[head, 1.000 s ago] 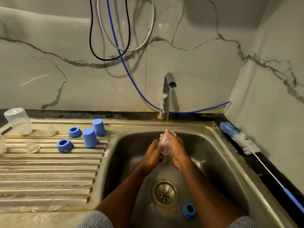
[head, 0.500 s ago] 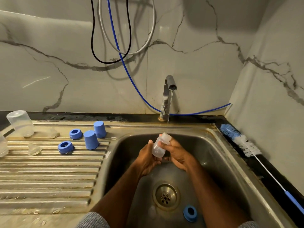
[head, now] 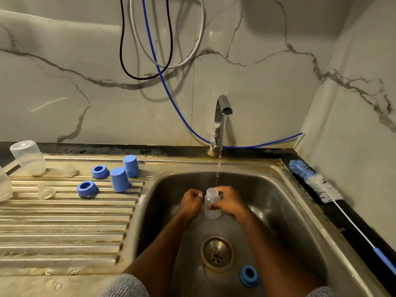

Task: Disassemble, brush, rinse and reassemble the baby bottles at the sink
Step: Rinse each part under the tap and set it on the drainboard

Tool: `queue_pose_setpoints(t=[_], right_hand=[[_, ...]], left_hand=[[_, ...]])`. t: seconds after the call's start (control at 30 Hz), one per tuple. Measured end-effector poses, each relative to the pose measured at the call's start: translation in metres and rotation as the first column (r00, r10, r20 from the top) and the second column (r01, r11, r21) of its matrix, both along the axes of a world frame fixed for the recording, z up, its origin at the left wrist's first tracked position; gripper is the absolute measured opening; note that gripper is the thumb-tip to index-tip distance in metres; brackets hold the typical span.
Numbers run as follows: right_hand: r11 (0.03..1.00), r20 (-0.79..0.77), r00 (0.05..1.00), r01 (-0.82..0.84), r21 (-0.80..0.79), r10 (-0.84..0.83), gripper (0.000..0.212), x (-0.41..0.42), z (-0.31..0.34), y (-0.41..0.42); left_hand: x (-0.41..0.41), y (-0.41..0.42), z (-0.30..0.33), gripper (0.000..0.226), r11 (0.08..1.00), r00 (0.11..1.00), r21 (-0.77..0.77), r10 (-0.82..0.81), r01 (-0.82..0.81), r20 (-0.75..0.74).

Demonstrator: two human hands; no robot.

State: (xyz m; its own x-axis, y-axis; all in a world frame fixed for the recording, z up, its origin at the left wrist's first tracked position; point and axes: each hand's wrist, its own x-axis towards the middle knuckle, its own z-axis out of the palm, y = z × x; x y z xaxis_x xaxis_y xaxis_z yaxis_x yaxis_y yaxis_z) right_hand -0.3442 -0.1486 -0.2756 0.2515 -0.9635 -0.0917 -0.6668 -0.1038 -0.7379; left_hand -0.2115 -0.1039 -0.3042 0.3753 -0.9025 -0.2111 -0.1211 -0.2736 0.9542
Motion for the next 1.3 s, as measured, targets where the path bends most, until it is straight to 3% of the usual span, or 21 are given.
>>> queue_pose_setpoints(t=[0.3,0.47,0.6,0.7,0.97,1.07,1.3], right_hand=[[0.987,-0.033,0.987,0.155,-0.04,-0.156,0.062,0.003,0.001,-0.001],[0.997,-0.055,0.996,0.076,0.008,-0.076,0.06,0.005,0.001,0.001],[0.993,-0.111,0.989,0.095,-0.068,-0.102,0.056,0.001,-0.002,0.0],[1.0,-0.148,0.989,0.01,0.017,-0.008,0.058,0.001,-0.006,-0.001],[0.982,-0.156,0.977,0.126,-0.139,-0.147,0.056,0.002,-0.006,0.005],[0.996,-0.183,0.982,0.023,-0.091,-0.04,0.055,0.007,-0.01,0.007],[0.992,-0.142,0.984,0.097,-0.085,-0.108,0.053,0.008,-0.004,0.006]], left_hand=[[-0.003,0.003,0.002,0.016,0.998,0.998,0.032,-0.059,0.058,0.034],[0.0,0.001,0.0,0.017,0.999,0.998,0.011,-0.041,0.041,0.039],[0.001,-0.001,-0.001,0.018,1.0,0.998,0.016,-0.009,0.008,0.057],[0.0,-0.002,-0.002,0.017,1.0,0.998,0.021,-0.023,0.022,0.051],[-0.001,-0.001,-0.001,0.017,1.0,0.999,0.026,-0.013,0.011,0.052],[-0.001,0.0,0.0,0.017,1.0,0.998,0.014,-0.02,0.019,0.052],[-0.002,0.001,0.001,0.017,1.0,0.998,0.016,-0.019,0.018,0.059]])
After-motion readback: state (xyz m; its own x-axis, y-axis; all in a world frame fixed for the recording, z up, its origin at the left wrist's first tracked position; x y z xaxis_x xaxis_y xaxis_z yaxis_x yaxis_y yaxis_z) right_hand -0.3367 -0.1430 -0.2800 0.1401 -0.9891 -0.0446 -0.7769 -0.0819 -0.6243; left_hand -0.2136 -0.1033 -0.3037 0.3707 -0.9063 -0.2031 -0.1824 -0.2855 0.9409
